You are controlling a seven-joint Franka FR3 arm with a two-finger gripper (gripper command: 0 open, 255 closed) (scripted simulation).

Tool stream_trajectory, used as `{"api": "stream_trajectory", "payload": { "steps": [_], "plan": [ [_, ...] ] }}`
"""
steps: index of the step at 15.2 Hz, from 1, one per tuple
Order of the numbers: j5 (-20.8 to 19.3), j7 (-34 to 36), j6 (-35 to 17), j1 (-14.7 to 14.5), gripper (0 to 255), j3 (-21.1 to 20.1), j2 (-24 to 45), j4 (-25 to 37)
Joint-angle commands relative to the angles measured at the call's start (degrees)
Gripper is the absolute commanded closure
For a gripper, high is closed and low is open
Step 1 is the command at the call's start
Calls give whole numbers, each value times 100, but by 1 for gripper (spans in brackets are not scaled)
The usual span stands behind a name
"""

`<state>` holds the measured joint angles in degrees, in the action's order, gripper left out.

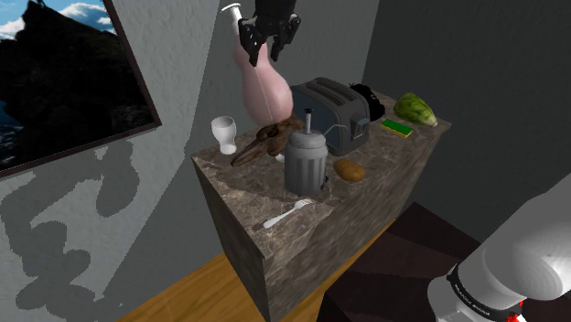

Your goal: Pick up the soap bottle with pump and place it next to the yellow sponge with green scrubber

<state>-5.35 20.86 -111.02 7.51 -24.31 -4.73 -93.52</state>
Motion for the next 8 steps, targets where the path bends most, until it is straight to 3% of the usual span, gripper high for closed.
{"api": "stream_trajectory", "payload": {
  "steps": [1, 2, 8],
  "plan": [
    [-12, -14, 173, 1, 255, -3, 34, 213],
    [-23, -14, 254, -1, 255, -8, 63, 319],
    [532, -1000, 80, 320, 255, 594, -636, -446]
  ]
}}
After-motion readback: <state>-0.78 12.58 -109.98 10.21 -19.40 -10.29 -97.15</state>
